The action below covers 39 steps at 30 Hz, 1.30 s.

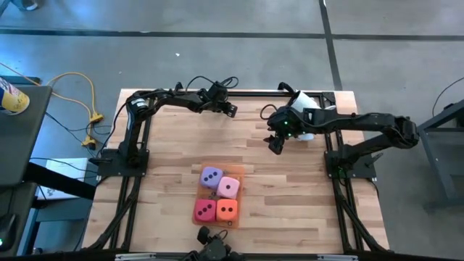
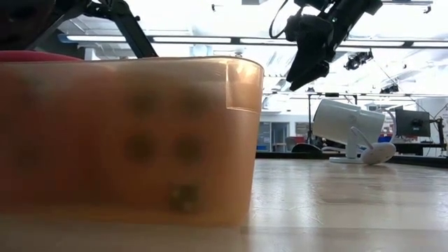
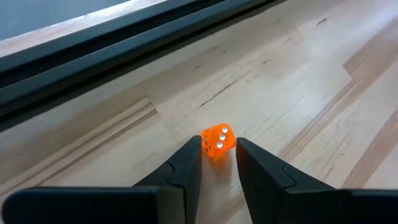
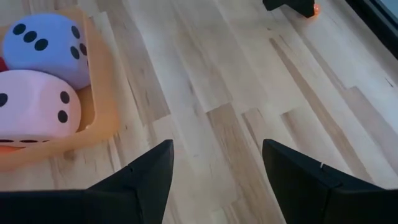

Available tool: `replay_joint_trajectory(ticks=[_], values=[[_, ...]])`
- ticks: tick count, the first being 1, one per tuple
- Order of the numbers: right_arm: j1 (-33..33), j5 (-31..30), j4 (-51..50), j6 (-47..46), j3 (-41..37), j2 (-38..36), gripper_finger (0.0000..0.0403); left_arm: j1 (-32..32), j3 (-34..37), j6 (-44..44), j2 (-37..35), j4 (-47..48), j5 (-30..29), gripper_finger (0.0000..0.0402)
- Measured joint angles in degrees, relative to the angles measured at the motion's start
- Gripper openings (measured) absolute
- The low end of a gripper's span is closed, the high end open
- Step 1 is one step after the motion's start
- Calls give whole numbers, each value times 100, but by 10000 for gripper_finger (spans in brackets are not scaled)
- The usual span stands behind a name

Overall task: Pick & Place Dice
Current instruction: Put the small orange dice into the orange bin

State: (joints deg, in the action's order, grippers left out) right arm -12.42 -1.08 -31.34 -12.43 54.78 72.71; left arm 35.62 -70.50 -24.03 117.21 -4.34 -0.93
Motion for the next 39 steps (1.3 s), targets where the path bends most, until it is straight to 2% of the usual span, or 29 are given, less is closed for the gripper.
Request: replay_joint_trajectory(ticks=[5,12,14,26,33,39], values=[[85,-5,-8,-63,0,0,235,-4,0,88,3,2,7,85],[200,-17,-19,-129,0,0,235,-15,2,306,-118,37,-90,13],[209,-17,-22,-131,0,0,235,-15,2,306,-158,23,-93,3],[205,-55,-111,-148,0,0,235,-101,4,312,-160,10,-89,1],[242,110,25,69,-321,78,235,-296,7,986,-403,168,-302,1],[53,-560,-10,501,-107,149,235,-425,7,1306,-1181,1075,-250,1]])
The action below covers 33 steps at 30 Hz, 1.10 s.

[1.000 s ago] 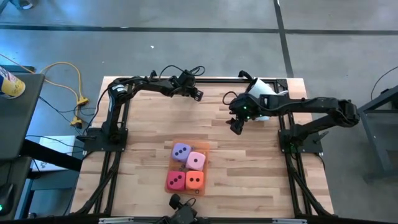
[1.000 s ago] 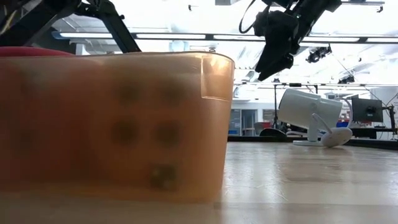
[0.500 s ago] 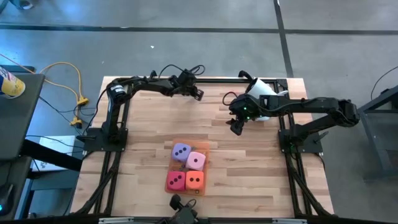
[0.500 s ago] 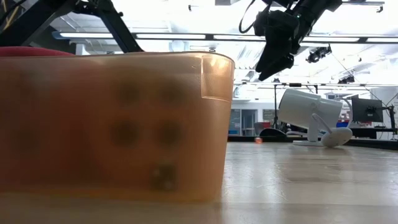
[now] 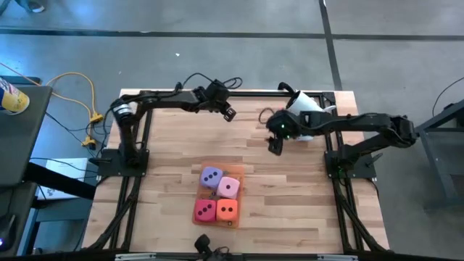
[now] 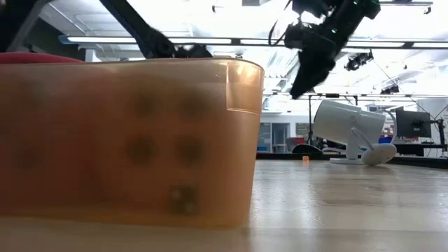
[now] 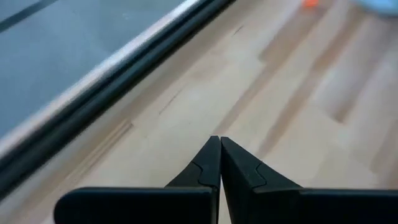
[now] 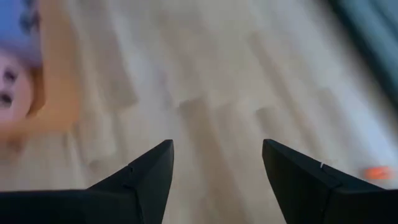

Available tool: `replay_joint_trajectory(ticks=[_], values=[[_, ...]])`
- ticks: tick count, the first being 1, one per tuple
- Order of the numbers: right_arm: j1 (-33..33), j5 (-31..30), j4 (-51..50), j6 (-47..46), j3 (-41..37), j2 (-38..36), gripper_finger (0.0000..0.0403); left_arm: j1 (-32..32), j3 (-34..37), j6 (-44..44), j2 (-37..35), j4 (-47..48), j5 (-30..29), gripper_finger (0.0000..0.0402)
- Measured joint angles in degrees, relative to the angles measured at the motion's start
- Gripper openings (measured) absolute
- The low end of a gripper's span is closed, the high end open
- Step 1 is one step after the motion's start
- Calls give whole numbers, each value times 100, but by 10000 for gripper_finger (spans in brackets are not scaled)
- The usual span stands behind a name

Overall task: Pick & Place Dice
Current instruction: Put the small orange dice into the orange bin

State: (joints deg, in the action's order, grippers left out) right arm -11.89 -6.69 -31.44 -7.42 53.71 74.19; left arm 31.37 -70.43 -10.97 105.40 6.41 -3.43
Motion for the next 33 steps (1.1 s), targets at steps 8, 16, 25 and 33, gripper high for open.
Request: replay_joint_trajectory(ticks=[8,16,25,33], values=[[-1121,-189,-1293,456,1725,633,235,33,32,272,-1226,1187,506,1],[-2250,-31,-2577,729,3196,2031,235,51,60,503,-2019,2297,485,1],[-2947,-475,-3667,1027,4059,3362,235,91,738,455,-2929,2013,476,1],[-3014,-971,-4622,1112,5749,4705,235,108,1492,211,-3367,1511,467,1]])
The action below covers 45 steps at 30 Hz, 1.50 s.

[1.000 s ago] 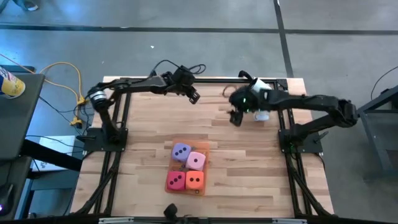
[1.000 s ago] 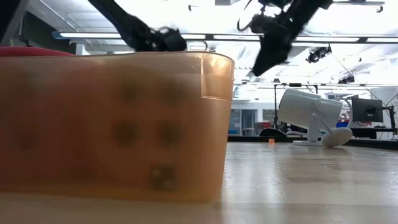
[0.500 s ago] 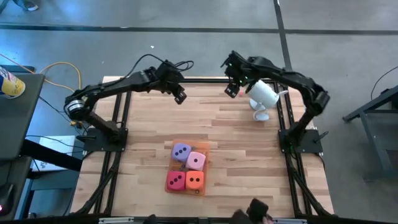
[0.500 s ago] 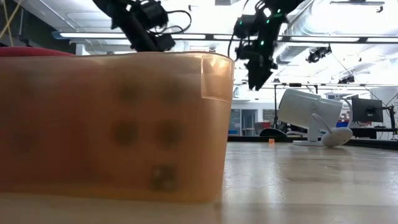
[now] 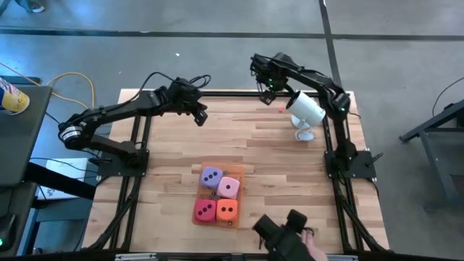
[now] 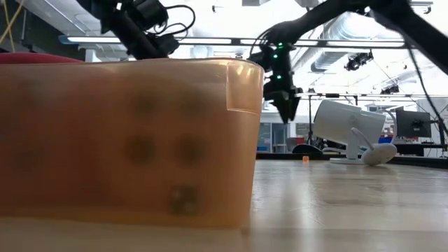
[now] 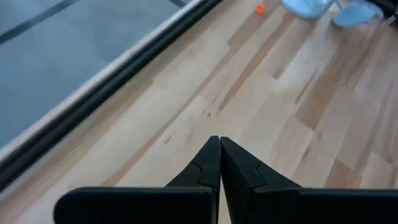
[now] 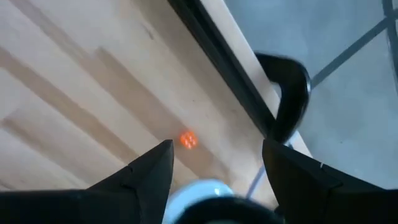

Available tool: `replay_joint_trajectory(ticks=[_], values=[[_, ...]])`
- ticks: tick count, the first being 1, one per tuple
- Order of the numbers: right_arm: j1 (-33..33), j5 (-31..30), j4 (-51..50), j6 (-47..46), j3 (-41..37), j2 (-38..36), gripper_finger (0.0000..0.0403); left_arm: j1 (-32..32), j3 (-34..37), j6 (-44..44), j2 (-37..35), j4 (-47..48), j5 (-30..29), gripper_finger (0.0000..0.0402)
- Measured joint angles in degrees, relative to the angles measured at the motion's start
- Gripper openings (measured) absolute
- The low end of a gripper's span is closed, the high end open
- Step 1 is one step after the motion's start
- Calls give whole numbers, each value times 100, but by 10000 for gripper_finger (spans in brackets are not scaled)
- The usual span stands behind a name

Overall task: Pick & Place Dice
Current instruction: Put the small orange dice into the orange bin

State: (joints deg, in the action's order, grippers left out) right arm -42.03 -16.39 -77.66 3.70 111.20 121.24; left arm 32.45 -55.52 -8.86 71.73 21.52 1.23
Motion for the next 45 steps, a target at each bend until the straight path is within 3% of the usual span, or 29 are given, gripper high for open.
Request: replay_joint_trajectory(ticks=[7,15,19,23,33,45], values=[[-10,25,-530,-156,792,723,235,-13,111,77,-1,-173,-2,1],[-51,21,-1000,-548,812,863,235,-11,111,488,-3,-941,39,1],[-101,45,-938,-546,811,862,235,-11,111,491,-1,-968,44,1],[-189,441,-630,-475,811,862,235,-59,143,430,-3,-957,50,1],[-224,543,-719,-453,744,860,235,-355,180,327,-11,-941,48,1],[-400,487,-952,-135,398,860,235,10,979,334,-1001,-785,47,1]])
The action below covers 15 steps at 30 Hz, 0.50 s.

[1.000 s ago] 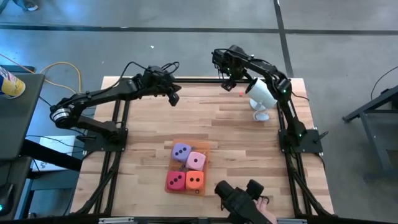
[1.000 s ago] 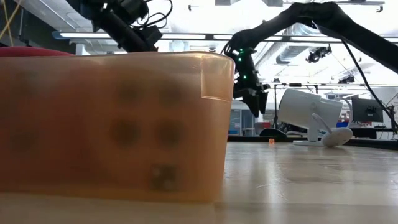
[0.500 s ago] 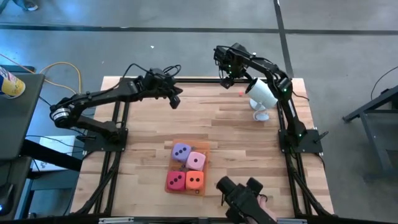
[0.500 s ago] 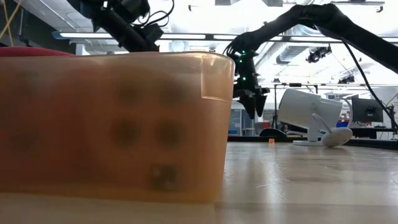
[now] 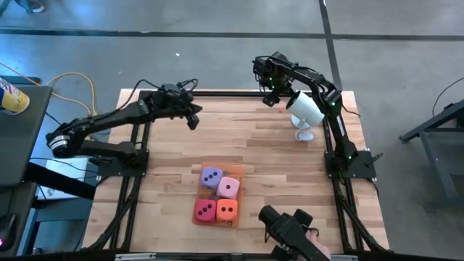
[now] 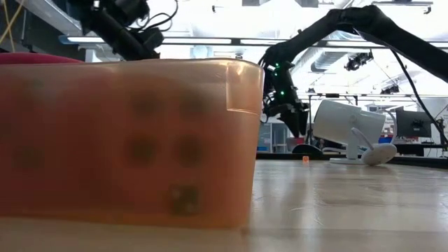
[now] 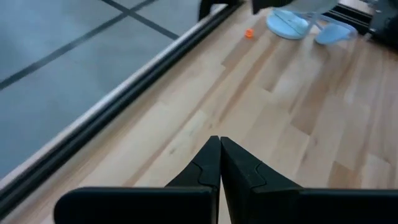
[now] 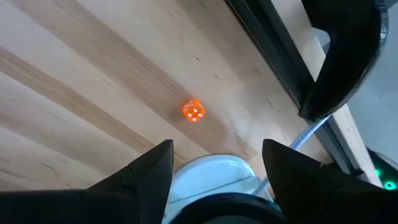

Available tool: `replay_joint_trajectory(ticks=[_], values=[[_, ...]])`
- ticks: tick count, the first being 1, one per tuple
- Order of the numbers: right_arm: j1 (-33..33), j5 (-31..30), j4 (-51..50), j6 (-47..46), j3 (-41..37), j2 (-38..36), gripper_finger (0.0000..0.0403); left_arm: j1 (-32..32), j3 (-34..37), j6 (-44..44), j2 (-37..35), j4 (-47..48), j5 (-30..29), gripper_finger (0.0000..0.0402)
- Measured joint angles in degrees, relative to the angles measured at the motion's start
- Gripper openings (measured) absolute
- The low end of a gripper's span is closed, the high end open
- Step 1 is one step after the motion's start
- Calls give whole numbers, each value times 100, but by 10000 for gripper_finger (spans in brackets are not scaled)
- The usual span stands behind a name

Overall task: Pick & Place Dice
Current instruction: Put the small orange dice into the orange bin

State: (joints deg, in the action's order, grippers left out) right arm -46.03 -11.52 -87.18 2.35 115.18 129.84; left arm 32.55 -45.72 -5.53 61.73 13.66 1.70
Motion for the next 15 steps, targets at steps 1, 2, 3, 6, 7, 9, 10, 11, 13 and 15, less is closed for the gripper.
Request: replay_joint_trajectory(ticks=[1,2,3,6,7,9,10,11,13,15], values=[[-9,13,1,-66,0,-2,235,62,83,36,-101,-24,-8,1],[-15,67,2,-85,0,-2,235,116,174,80,-194,-64,-11,1],[-15,128,16,-91,-6,-3,235,159,262,99,-273,-105,-13,1],[-11,124,139,-101,-162,-20,235,214,486,111,-421,-265,38,1],[-12,123,166,-105,-245,-20,235,222,553,131,-455,-299,108,1],[-12,99,240,-125,-441,-20,235,221,645,194,-473,-346,263,1],[-12,97,325,-125,-540,-20,235,221,667,229,-471,-340,313,1],[-12,105,435,-125,-649,-20,235,221,673,230,-467,-323,349,1],[-12,89,583,-124,-866,-20,235,221,674,229,-467,-353,353,1],[-6,-19,788,-123,-1044,-20,235,219,674,239,-467,-349,351,1]])
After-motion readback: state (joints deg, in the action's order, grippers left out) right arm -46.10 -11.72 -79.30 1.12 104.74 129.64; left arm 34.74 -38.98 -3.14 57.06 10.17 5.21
